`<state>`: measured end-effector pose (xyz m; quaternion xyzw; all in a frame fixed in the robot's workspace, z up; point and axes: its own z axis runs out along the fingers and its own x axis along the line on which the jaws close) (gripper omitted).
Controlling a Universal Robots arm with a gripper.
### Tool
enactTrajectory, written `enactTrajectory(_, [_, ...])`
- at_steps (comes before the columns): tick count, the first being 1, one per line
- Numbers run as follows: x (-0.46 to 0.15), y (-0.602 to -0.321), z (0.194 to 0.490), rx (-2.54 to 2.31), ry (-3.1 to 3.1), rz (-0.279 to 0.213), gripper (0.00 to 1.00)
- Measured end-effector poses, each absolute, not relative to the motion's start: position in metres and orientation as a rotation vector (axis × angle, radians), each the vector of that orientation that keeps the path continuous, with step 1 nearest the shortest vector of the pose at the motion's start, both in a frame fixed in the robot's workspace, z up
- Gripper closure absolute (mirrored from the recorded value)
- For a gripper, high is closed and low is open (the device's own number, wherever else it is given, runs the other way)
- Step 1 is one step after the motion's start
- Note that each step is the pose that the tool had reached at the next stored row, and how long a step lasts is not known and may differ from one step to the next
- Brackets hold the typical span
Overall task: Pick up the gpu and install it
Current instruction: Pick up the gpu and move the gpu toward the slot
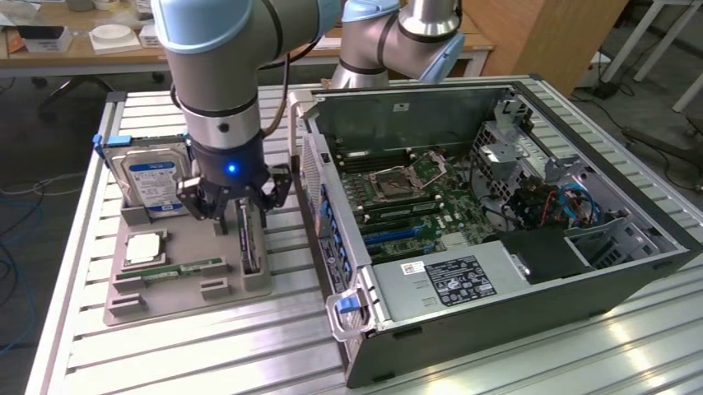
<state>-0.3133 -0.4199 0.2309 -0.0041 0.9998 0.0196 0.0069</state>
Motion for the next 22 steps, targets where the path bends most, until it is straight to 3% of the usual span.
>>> enactTrajectory(5, [-0.3133,-0.4199,0.2297,-0.013,3.128,0.061,0.4])
enactTrajectory(6, [-0.3133,-0.4199,0.2296,-0.013,3.127,0.061,0.34])
enactTrajectory(9, [-0.3133,-0.4199,0.2296,-0.013,3.127,0.061,0.33])
enactTrajectory(10, [-0.3133,-0.4199,0.2296,-0.013,3.127,0.061,0.26])
enactTrajectory(14, [-0.3133,-0.4199,0.2296,-0.013,3.127,0.061,0.26])
enactTrajectory(21, [-0.3133,-0.4198,0.2296,-0.013,3.127,0.061,0.36])
enactTrajectory(22, [-0.3133,-0.4199,0.2296,-0.013,3.127,0.061,0.44])
